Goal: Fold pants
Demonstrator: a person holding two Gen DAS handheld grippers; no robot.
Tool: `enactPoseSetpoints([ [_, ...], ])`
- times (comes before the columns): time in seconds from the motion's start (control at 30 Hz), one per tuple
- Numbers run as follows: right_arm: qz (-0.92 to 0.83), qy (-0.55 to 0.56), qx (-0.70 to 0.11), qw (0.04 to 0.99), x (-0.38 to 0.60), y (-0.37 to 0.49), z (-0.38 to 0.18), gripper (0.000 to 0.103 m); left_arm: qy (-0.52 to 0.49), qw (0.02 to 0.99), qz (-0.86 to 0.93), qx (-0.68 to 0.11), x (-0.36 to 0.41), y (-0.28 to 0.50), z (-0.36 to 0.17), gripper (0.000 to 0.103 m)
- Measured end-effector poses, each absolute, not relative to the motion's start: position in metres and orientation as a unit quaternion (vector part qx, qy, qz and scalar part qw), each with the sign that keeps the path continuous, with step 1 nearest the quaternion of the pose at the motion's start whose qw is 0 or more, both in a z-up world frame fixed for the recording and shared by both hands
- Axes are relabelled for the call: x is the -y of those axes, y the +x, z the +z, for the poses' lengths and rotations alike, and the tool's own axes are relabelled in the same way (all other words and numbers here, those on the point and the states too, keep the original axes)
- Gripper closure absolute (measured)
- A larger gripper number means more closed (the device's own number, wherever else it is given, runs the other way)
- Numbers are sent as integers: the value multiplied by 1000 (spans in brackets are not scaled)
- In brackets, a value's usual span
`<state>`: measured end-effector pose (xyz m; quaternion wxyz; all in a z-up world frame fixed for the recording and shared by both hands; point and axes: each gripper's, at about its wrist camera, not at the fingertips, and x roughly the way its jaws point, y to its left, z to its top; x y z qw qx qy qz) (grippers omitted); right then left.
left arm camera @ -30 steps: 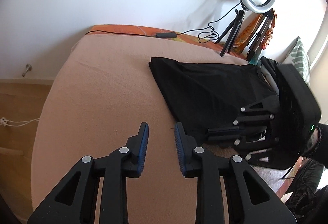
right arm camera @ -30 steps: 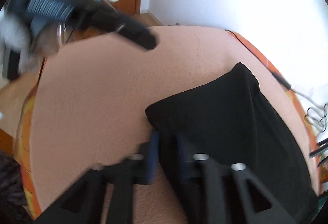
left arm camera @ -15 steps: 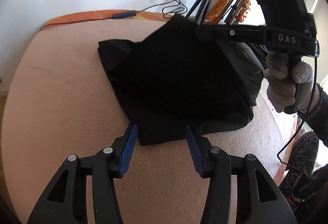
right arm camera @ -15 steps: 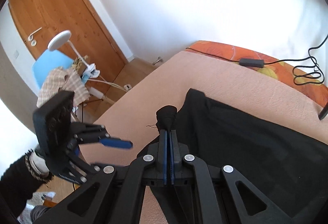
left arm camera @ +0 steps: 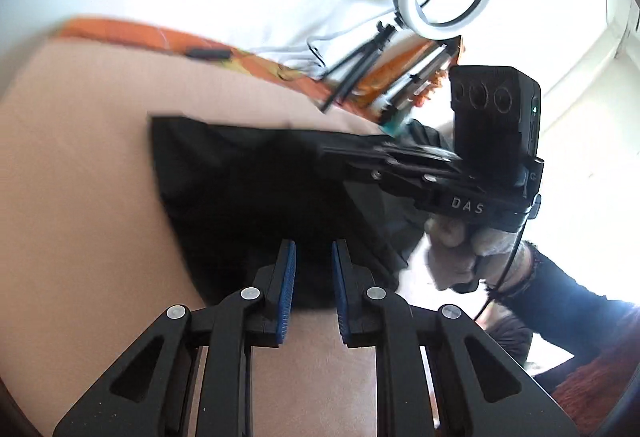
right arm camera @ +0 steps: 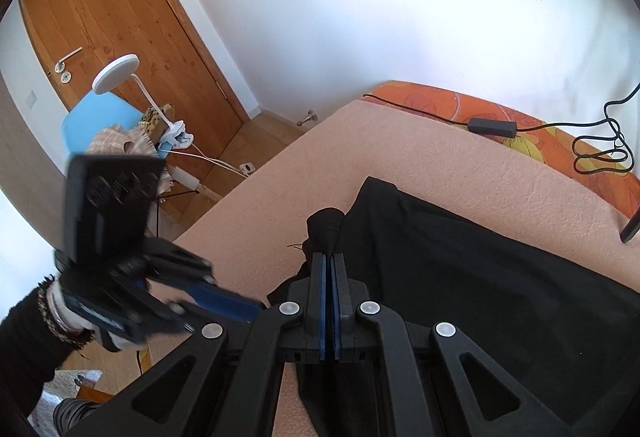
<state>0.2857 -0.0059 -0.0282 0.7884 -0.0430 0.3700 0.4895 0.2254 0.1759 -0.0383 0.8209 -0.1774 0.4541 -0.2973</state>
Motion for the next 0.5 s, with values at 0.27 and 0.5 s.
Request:
enactPoseSetpoints([
  [0.27, 508, -61, -364, 778, 25, 257, -33, 67, -127, 836, -231, -481, -201, 211, -59, 87],
  [0.5, 413, -80, -408, 810, 31, 264, -78, 49, -119, 849, -199, -475, -208, 208, -61, 87],
])
